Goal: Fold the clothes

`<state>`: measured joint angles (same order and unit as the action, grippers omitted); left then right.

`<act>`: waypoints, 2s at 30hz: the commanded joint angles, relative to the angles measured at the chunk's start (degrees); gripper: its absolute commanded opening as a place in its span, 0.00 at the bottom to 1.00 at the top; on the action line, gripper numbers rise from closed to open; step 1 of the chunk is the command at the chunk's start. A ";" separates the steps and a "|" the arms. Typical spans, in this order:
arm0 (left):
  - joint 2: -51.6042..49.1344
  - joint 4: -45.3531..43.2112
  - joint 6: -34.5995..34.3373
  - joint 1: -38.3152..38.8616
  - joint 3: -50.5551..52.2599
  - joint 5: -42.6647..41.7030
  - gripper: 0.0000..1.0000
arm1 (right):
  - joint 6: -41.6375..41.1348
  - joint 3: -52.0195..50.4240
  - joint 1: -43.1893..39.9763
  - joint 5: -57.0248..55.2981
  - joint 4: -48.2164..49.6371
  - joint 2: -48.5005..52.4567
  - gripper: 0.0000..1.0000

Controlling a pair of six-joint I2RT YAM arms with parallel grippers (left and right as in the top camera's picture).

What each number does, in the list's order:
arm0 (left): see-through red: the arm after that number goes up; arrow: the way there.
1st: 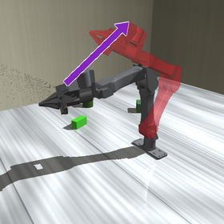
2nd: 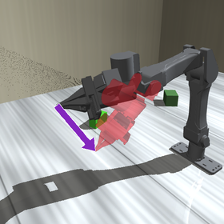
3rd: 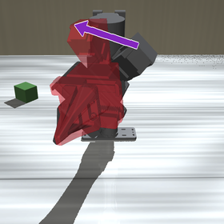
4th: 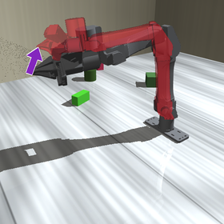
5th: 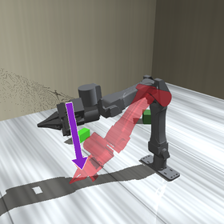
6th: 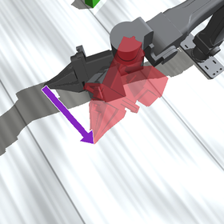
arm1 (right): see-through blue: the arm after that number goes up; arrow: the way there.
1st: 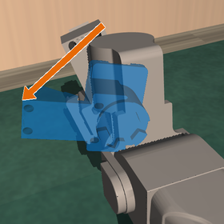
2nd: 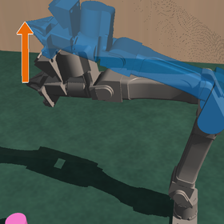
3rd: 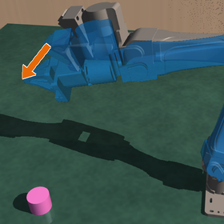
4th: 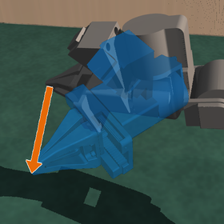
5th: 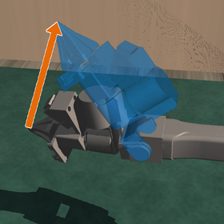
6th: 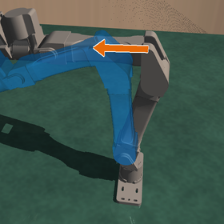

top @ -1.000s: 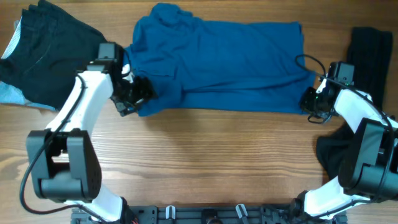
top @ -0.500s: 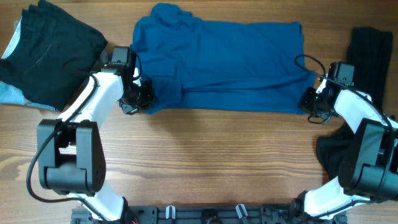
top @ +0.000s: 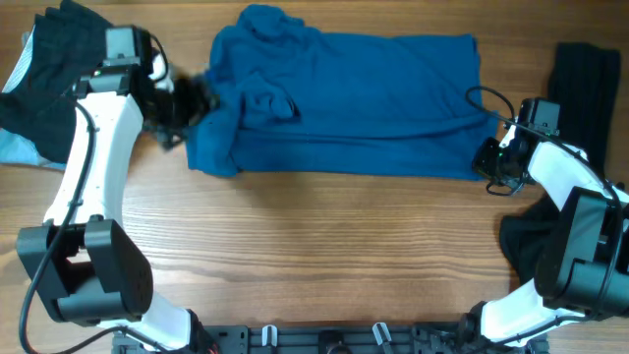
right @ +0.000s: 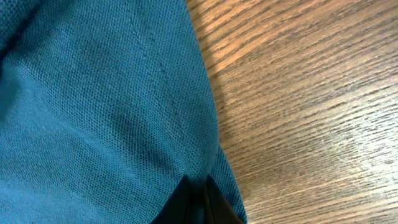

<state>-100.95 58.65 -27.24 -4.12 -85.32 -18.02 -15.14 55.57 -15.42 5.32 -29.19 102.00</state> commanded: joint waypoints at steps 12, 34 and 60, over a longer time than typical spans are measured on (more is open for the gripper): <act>-1.18 -9.01 -9.57 -3.89 16.59 12.33 0.70 | 0.09 -1.49 0.20 -0.39 -0.20 1.09 0.10; -5.27 -24.68 -22.73 -3.89 25.44 13.00 0.31 | 0.11 -1.49 0.20 -0.37 -0.57 1.09 0.12; -7.23 -28.37 -22.51 -0.44 25.44 14.03 0.43 | 0.09 -1.49 0.20 -0.37 -0.68 1.09 0.11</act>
<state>-105.12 32.82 -49.89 -7.07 -60.80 -3.25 -15.14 55.57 -15.42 5.32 -29.26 102.00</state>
